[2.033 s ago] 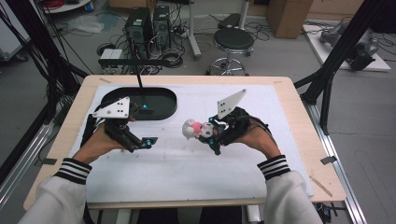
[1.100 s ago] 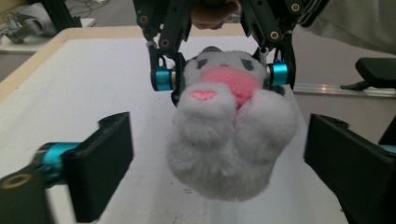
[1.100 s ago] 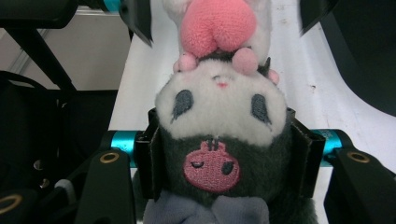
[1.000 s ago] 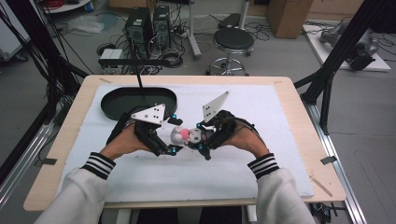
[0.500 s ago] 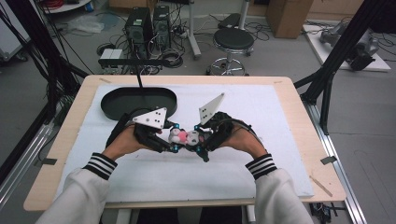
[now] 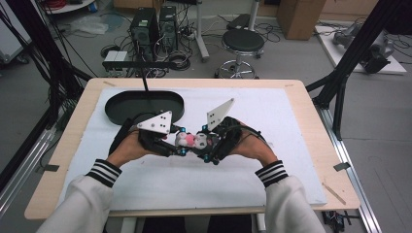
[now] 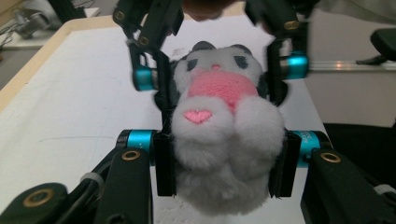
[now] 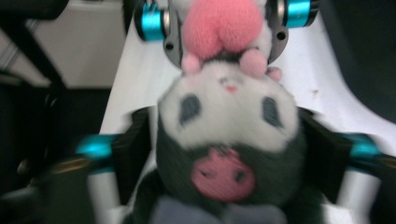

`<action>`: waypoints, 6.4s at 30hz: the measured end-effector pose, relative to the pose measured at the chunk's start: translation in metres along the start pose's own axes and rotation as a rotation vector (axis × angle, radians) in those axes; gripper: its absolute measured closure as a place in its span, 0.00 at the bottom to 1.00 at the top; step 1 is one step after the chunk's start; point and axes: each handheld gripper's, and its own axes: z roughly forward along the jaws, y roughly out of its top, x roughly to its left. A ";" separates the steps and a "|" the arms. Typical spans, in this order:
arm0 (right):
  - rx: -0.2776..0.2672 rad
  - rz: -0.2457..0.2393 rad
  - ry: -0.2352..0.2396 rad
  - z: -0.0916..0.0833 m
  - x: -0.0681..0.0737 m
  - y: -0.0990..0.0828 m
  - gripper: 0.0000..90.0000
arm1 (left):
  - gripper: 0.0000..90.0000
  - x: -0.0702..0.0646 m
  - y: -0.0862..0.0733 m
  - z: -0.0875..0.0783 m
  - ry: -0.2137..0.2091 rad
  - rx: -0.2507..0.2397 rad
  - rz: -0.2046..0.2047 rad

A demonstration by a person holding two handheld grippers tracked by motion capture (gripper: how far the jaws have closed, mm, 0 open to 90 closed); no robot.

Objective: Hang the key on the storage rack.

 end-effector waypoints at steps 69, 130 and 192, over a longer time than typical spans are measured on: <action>-0.519 0.366 -0.791 -0.094 0.058 -0.183 0.00 | 0.61 0.066 -0.031 -0.167 0.878 -0.036 -0.484; -0.605 0.364 -0.818 -0.071 0.066 -0.221 0.00 | 0.61 0.103 -0.042 -0.165 1.018 -0.003 -0.580; -0.636 0.374 -0.827 -0.072 0.067 -0.224 0.00 | 0.04 0.084 -0.106 -0.139 0.744 -0.267 -0.495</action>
